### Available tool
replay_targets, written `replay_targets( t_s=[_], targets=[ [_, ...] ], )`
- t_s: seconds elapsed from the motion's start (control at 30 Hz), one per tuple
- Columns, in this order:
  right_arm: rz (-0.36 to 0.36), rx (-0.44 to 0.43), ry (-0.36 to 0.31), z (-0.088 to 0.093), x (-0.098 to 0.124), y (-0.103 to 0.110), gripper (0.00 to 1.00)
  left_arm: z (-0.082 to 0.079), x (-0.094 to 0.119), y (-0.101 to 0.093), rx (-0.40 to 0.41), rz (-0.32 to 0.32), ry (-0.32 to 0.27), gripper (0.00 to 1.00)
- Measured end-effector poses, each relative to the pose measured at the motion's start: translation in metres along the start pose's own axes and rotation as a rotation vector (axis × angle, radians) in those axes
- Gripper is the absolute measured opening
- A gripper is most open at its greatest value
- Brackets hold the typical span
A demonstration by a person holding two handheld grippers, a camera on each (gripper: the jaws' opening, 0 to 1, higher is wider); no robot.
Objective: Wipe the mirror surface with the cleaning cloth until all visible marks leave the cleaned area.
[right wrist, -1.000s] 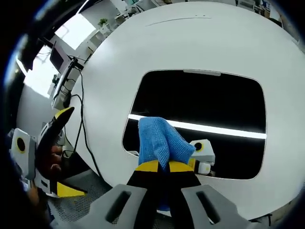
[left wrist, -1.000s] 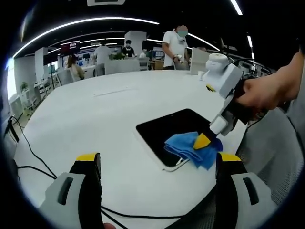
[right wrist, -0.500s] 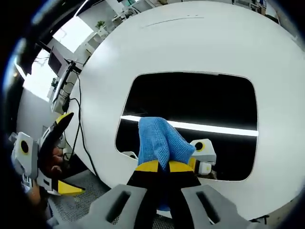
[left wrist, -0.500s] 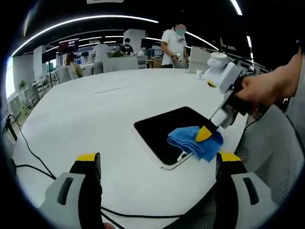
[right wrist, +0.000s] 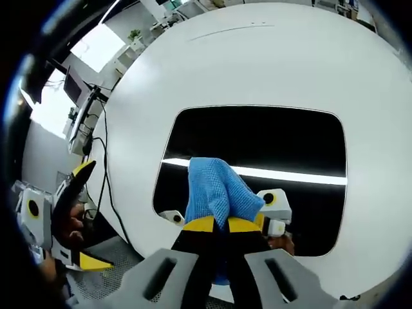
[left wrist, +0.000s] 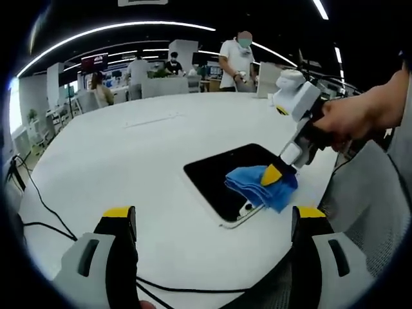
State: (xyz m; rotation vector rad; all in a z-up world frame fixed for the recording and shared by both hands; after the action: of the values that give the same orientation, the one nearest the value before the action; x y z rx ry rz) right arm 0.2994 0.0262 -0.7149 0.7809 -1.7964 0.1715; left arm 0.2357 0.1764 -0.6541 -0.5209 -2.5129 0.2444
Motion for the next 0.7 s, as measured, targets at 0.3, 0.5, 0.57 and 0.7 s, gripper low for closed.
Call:
replay_targets(
  t_s=[0.3, 0.5, 0.57, 0.7],
  targets=[
    [0.021, 0.030, 0.001, -0.022, -0.001, -0.013, 0.00, 0.002, -0.001, 0.002, 0.017, 0.004, 0.003, 0.99],
    [0.039, 0.053, 0.014, -0.037, -0.006, -0.023, 0.00, 0.002, -0.001, 0.003, 0.001, 0.002, 0.013, 0.99],
    [0.045, 0.060, 0.018, -0.043, -0.007, -0.026, 0.00, 0.001, 0.000, 0.001, -0.003, 0.007, 0.009, 0.99],
    [0.059, 0.072, 0.022, -0.052, -0.008, -0.030, 0.00, 0.001, 0.000, 0.003, 0.005, 0.006, 0.010, 0.99]
  ],
)
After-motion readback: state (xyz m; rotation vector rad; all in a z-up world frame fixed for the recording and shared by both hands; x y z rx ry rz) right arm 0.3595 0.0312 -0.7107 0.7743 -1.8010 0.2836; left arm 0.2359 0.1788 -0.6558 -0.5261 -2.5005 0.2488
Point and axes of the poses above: the point that each gripper's makers call its tool centre point, and the gripper's own axes: x roughly backward along the fingers, y roughly to its left, z roughly out of its underside, the point moved 3 cm from there along x, roughly backward along the fingers, and after that the axes turned 13 degrees about x, right-handed, at the moved point
